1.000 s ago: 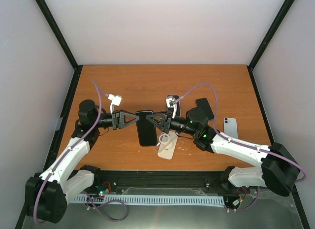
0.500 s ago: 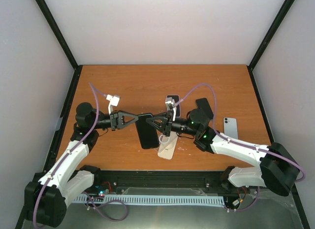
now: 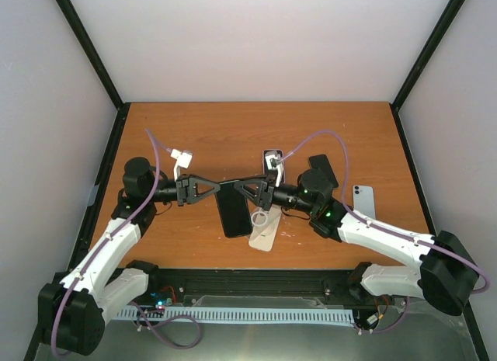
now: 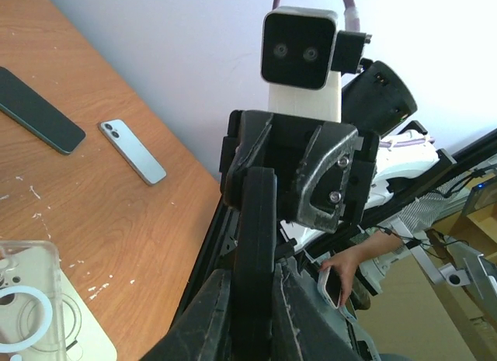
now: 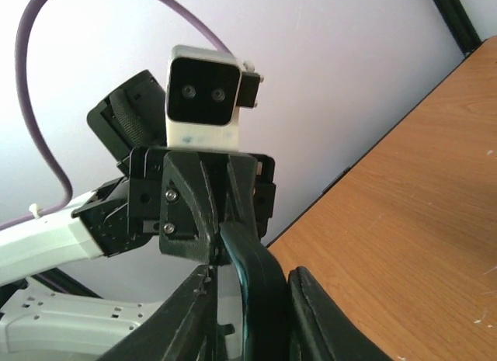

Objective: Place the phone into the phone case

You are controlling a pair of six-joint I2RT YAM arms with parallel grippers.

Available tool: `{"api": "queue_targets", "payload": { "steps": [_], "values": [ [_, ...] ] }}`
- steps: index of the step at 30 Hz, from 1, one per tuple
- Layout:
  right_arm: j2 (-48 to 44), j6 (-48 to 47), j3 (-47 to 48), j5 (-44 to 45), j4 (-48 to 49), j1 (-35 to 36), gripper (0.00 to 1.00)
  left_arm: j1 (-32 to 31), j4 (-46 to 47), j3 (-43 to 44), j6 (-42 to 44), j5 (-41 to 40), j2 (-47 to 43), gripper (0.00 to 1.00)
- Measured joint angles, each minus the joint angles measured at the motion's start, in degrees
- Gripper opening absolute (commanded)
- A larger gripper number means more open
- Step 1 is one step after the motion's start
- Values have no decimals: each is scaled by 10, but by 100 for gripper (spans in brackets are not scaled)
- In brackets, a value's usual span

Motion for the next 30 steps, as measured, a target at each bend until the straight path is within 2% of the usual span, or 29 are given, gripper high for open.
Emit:
{"api": "queue_targets", "payload": {
  "steps": [4,12,13,14,15,16,21,23,25,27,30],
  "values": [
    [-2,3,24,9,-43,-5,4,0,-13,2,16,0,1,0],
    [-2,7,41,-14,-69,-11,3,1,-28,10,22,-1,2,0],
    [-2,5,45,-14,-77,-11,8,1,-32,12,25,-2,2,0],
    [-2,2,50,-12,-88,-11,18,1,-36,14,27,-3,5,0],
    [-2,-2,57,-9,-103,-12,33,1,-41,16,29,-5,7,0],
    [-2,-7,63,-4,-118,-12,40,1,-42,18,29,-5,11,0],
    [-1,-26,80,-9,-170,-12,59,-2,-38,12,9,-20,17,0],
    [-1,-29,77,-24,-171,-12,62,-2,-39,12,2,-24,17,0],
    [-1,-26,66,-41,-169,-12,63,-2,-39,12,-4,-30,17,0],
    [-1,-26,47,-55,-168,-12,58,-2,-39,12,-7,-35,17,0],
    [-1,-23,18,-68,-170,-12,39,-2,-39,12,-12,-39,17,0]
  ]
}}
